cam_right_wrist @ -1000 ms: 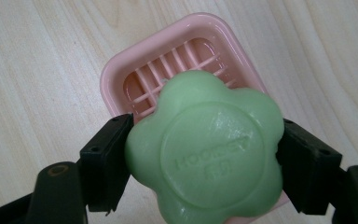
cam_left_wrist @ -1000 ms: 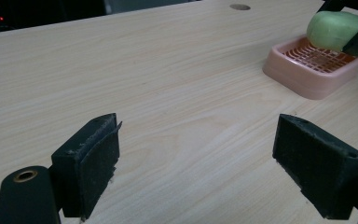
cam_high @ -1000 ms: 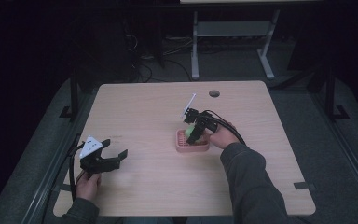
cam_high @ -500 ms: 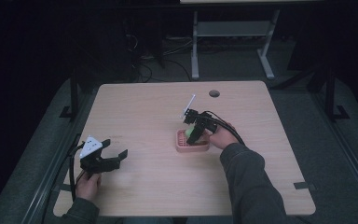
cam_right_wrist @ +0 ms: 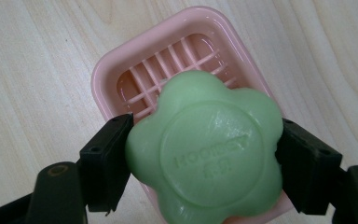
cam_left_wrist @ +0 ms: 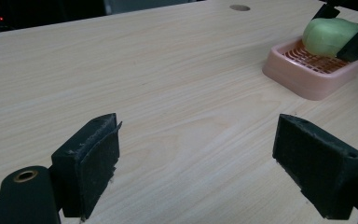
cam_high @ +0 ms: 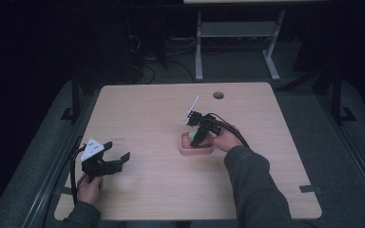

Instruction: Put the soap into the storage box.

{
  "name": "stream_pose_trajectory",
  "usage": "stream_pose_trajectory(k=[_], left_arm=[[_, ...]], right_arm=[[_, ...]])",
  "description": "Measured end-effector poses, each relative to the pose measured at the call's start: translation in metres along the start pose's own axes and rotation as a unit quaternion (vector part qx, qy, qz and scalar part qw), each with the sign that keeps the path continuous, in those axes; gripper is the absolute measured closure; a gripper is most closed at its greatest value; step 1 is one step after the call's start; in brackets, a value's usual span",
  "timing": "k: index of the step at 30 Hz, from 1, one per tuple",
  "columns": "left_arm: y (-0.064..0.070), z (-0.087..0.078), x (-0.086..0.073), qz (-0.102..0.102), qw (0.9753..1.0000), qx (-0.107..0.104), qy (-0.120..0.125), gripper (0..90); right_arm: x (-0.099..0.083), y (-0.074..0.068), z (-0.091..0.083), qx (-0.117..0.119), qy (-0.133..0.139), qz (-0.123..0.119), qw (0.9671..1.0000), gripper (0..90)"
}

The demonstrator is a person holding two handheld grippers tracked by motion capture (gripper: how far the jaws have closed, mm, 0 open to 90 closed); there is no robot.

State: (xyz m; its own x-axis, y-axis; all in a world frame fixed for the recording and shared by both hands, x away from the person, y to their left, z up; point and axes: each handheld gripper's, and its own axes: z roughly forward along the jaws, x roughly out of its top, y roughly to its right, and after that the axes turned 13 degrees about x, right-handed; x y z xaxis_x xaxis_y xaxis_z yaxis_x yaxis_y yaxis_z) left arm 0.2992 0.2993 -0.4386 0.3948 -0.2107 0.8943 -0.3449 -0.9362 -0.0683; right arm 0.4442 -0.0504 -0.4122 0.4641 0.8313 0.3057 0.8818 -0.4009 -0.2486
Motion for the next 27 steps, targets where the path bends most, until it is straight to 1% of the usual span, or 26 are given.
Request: stream_pose_trajectory(k=[11,18,24,27], left_arm=[[-0.0001,0.0001,0.0001,-0.003,1.0,0.001,0.001,14.1],[0.0001,0.0001,0.0002,-0.001,1.0,0.0,0.001,14.1],[0.0,0.0005,0.0,-0.005,1.0,0.002,0.001,14.1],[-0.0005,0.0008,-0.0001,-0.004,1.0,0.002,-0.001,14.1]], right_arm=[[0.0003,0.0,0.0011,0.0,-0.003,0.002,1.0,25.4],[0.0003,-0.0003,0.0009,-0.001,-0.003,0.001,1.0,25.4],[0.0013,-0.0003,0.0034,0.0,-0.007,0.0,1.0,25.4],[0.0016,-0.0002,0.0018,0.003,0.0,0.001,1.0,25.8]])
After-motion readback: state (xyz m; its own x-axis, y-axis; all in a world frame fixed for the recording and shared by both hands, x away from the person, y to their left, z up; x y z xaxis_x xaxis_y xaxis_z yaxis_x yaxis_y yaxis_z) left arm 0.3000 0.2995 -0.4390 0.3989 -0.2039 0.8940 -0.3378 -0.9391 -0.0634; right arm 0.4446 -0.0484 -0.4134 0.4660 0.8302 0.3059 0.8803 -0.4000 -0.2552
